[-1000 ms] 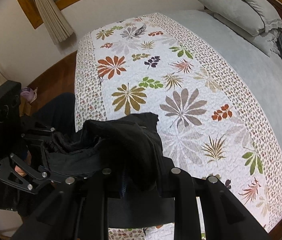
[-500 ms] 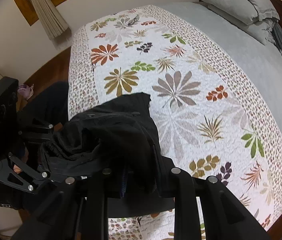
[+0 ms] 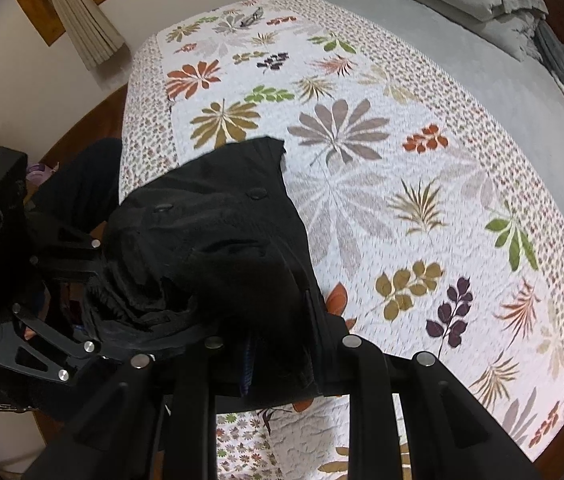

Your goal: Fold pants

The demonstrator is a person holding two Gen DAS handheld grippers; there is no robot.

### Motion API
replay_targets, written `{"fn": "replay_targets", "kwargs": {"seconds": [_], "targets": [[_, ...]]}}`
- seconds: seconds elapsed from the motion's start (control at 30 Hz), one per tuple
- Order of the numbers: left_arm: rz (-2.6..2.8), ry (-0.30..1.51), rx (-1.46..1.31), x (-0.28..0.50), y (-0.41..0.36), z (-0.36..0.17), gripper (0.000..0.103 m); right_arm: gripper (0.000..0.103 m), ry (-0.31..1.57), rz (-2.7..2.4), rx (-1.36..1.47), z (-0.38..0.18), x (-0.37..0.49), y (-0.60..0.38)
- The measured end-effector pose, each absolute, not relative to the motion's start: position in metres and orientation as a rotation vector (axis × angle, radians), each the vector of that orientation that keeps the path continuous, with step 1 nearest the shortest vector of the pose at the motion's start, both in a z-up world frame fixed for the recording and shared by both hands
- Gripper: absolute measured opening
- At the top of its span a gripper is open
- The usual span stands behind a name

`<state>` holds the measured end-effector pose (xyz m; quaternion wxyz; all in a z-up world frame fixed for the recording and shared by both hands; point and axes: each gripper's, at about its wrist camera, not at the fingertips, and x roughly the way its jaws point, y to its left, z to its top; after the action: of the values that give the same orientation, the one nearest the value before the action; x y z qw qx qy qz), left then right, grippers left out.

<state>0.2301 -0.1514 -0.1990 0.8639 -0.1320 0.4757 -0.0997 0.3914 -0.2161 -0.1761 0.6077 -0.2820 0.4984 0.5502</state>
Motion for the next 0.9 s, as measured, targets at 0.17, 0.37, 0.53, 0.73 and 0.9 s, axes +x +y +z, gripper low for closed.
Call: {"fn": "replay_targets", "kwargs": {"seconds": [0.17,0.37,0.53,0.73,0.9], "targets": [[-0.213,1.019,-0.251,0.233,-0.162,-0.215,0.024,0.023,1.175,1.267,-0.640,-0.195,0.392,-0.227],[-0.214,1.038,-0.216,0.236,-0.174,-0.232,0.024,0.023,1.199,1.260,-0.624,-0.215,0.394,-0.238],[-0.212,1.048,-0.177,0.237,-0.183,-0.245,0.024,0.024,1.213,1.252,-0.609,-0.230,0.394,-0.246],[-0.218,1.065,-0.129,0.238,-0.193,-0.260,0.025,0.032,1.230,1.227,-0.573,-0.247,0.395,-0.259],[-0.222,1.070,-0.078,0.237,-0.199,-0.268,0.025,0.042,1.244,1.181,-0.489,-0.256,0.396,-0.281]]}}
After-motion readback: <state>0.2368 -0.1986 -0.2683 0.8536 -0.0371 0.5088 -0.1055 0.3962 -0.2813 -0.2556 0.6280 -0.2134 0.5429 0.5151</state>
